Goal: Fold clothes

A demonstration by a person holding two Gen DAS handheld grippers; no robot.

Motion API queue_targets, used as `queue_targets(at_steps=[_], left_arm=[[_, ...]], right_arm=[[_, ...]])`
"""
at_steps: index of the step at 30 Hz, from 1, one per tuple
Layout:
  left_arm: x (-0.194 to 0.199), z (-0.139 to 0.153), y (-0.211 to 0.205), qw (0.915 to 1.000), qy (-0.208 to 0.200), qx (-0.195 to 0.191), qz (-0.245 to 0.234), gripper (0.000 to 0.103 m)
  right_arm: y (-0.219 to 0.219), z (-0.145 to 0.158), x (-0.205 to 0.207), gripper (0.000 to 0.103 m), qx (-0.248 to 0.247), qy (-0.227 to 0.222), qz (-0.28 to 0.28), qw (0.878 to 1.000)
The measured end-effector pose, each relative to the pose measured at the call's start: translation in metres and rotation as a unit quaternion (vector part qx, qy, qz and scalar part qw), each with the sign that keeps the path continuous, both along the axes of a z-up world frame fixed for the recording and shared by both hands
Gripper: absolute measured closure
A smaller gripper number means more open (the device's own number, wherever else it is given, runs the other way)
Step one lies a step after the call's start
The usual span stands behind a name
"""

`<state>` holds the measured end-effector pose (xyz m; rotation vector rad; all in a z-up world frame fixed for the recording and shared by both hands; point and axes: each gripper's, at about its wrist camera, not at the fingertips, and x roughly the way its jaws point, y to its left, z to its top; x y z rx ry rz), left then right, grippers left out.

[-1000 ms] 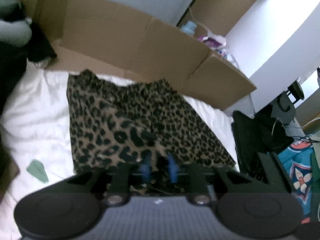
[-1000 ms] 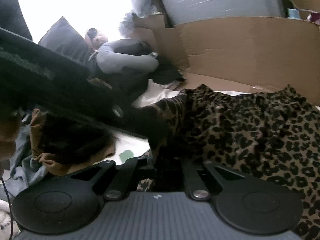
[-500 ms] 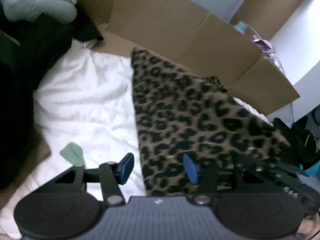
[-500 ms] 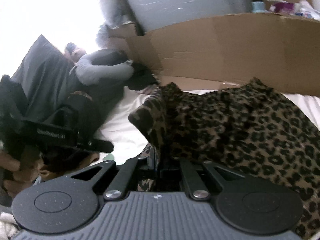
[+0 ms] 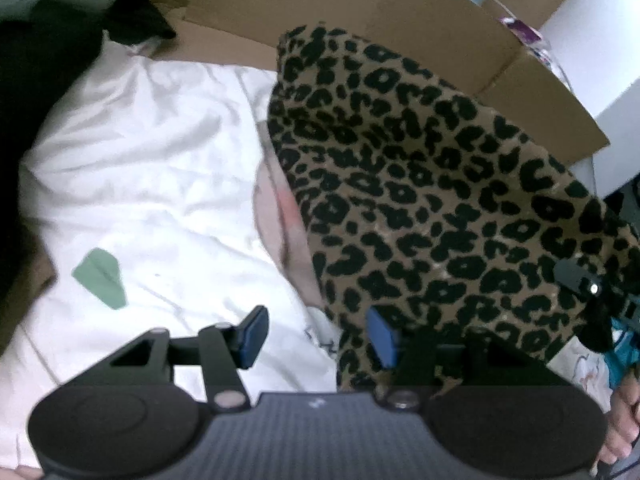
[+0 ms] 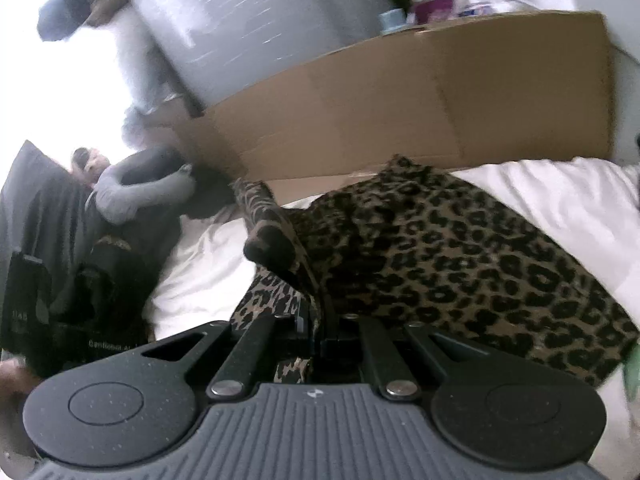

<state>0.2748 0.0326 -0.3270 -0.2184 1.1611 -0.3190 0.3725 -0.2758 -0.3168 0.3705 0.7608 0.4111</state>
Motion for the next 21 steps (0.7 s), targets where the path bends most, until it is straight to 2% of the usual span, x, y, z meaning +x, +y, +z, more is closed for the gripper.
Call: queue_targets(at_steps=[10,17,21], left_arm=[[0.002,-0.014,-0.019,0.999,0.019,-0.001,-0.041,0.045],[0.006,-0.016,-0.03,0.9977,0.023,0.012,-0.063,0.045],[0.009,-0.014,-0.035,0.9967,0.025,0.02,-0.074,0.045]], right_arm=[[-0.052,-0.023,0.006,0.103,0.003,0.025,-0.073,0.997],[-0.086,-0.061,0.008,0.103,-0.001,0.065,-0.123,0.99],[-0.1,-0.085,0.008,0.102,0.013,0.096,-0.151,0.984]])
